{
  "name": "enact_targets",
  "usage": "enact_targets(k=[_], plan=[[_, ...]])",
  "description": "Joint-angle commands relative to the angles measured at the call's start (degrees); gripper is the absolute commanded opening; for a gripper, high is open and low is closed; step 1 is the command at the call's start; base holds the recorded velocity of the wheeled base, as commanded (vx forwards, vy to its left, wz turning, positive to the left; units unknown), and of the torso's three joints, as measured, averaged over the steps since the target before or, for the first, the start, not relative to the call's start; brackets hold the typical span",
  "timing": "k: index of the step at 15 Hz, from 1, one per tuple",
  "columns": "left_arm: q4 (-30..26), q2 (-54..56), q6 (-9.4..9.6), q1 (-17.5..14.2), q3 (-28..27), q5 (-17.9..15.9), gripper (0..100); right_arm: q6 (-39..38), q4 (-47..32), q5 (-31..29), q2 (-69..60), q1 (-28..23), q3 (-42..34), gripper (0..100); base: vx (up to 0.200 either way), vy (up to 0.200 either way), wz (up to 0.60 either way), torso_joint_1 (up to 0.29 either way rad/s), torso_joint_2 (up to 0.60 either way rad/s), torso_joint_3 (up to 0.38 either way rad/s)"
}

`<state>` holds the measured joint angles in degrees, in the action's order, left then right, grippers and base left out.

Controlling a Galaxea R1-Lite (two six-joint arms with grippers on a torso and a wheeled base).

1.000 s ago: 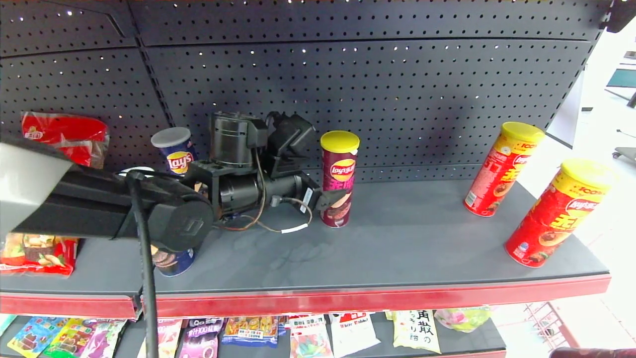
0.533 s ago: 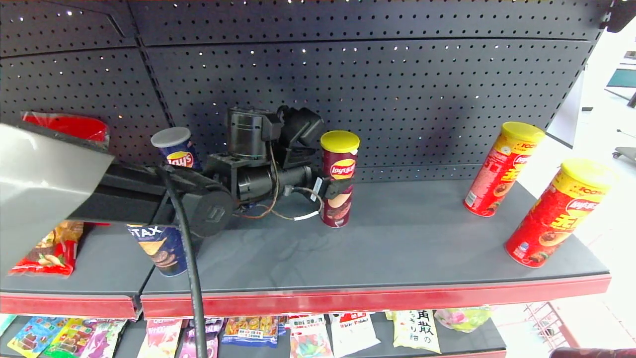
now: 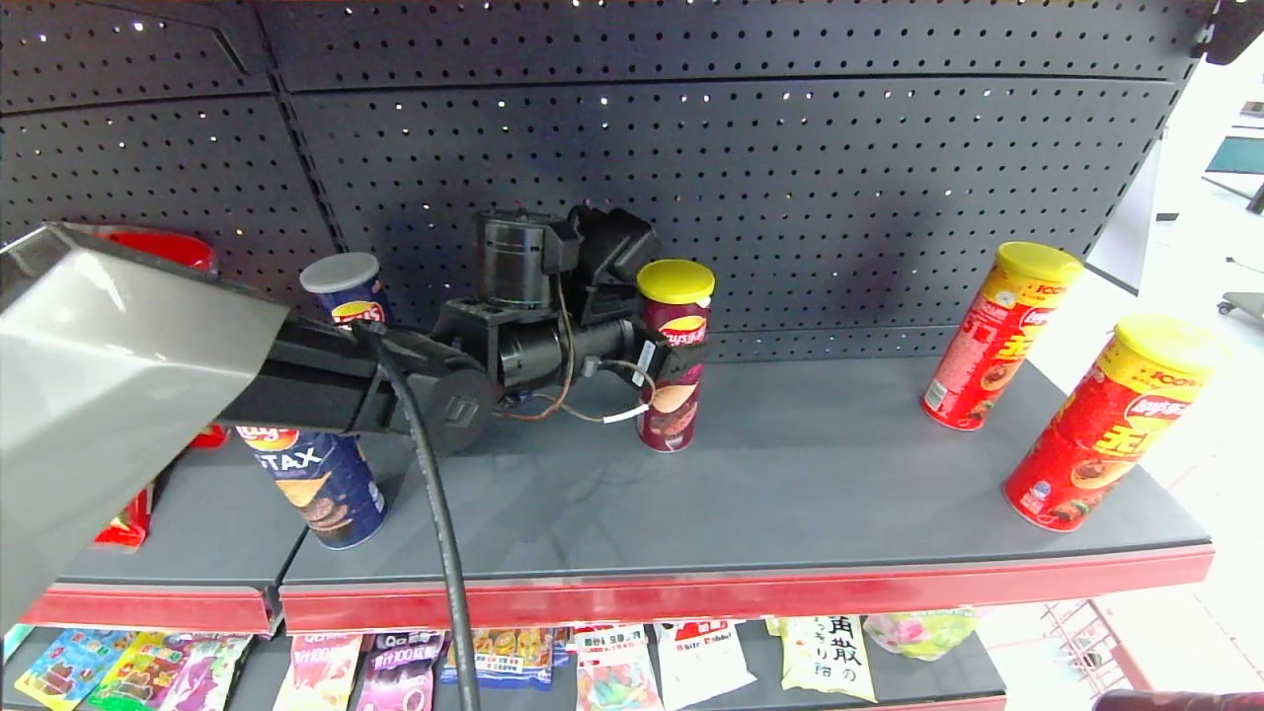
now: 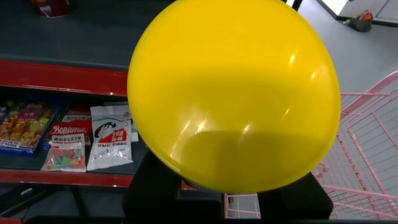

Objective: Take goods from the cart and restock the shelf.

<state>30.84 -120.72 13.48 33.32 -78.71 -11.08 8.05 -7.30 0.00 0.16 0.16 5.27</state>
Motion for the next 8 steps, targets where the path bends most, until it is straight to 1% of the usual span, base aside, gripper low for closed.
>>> enact_targets(k=[1, 3, 7, 8], plan=[[0.01, -0.92, -0.04, -0.01, -1.27, 0.09, 100, 0.04, 0.01, 0.0, -0.07, 0.02, 0.01, 0, 0.0, 0.0, 0.0, 0.0, 0.0, 0.0], [0.01, -1.62, -0.39, 0.08, -2.32, 0.18, 100, 0.04, 0.01, 0.0, -0.07, 0.02, 0.01, 0, 0.0, 0.0, 0.0, 0.0, 0.0, 0.0], [0.1, -2.68, -0.39, 0.17, -3.02, 0.53, 100, 0.04, 0.01, -0.09, -0.07, 0.02, 0.01, 0, 0.0, 0.0, 0.0, 0.0, 0.0, 0.0], [0.1, -2.94, -0.47, 0.17, -3.11, 0.53, 0, 0.04, 0.01, -0.09, -0.07, 0.02, 0.01, 0, 0.0, 0.0, 0.0, 0.0, 0.0, 0.0]])
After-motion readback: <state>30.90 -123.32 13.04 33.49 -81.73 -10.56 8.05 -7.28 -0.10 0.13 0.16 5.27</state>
